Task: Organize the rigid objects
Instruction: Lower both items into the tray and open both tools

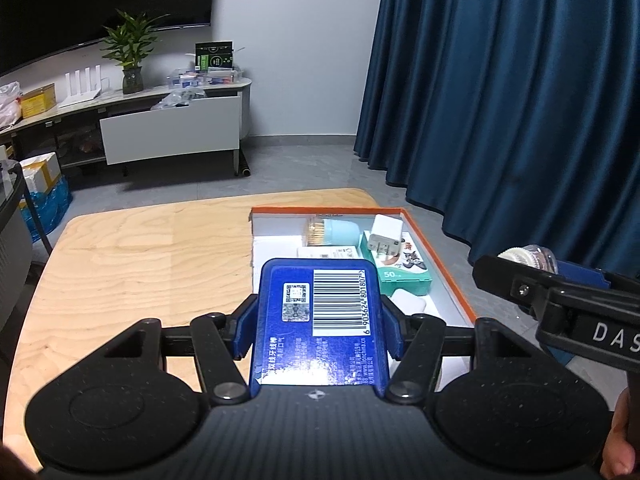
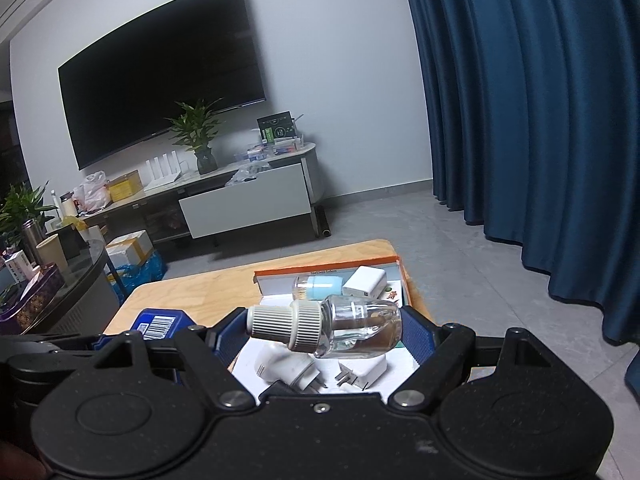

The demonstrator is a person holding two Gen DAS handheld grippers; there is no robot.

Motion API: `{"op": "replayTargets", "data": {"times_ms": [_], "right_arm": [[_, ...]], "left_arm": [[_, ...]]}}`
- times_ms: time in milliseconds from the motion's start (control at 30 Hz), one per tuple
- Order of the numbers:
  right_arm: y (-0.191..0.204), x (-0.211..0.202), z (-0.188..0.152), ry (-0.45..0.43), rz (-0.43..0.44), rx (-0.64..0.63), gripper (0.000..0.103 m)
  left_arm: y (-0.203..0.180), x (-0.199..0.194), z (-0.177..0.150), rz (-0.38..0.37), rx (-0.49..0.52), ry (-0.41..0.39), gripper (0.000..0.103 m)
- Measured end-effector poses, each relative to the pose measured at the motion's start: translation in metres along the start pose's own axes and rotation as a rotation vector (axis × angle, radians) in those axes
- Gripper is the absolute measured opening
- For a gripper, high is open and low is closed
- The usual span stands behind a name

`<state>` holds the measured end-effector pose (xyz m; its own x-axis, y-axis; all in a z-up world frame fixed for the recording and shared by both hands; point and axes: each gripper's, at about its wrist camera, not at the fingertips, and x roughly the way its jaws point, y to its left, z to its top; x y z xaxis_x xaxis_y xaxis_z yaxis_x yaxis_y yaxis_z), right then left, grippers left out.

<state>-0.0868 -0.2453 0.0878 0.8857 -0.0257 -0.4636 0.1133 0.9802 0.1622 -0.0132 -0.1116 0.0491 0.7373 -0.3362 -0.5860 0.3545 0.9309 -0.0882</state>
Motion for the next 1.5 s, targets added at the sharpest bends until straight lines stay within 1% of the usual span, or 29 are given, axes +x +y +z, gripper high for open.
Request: {"op": "replayTargets", "data": {"times_ms": [500, 967, 1500], "right_arm": [[0.001, 0.01, 0.006, 0.002, -0.003, -0.005, 0.096], [-0.001, 0.014, 0.007, 0.014, -0.011, 0.002, 0.096], [-0.005, 0.038, 0.004, 0.063, -0.025, 0.019, 0.096]], "left_arm": [[-0.003, 0.008, 0.006, -0.005, 0.006, -0.004, 0.061], [0.002, 0.019, 0.012, 0.0, -0.005, 0.011, 0.061], [0.008, 0.04, 0.018, -0.003, -0.015, 0.044, 0.061]]}}
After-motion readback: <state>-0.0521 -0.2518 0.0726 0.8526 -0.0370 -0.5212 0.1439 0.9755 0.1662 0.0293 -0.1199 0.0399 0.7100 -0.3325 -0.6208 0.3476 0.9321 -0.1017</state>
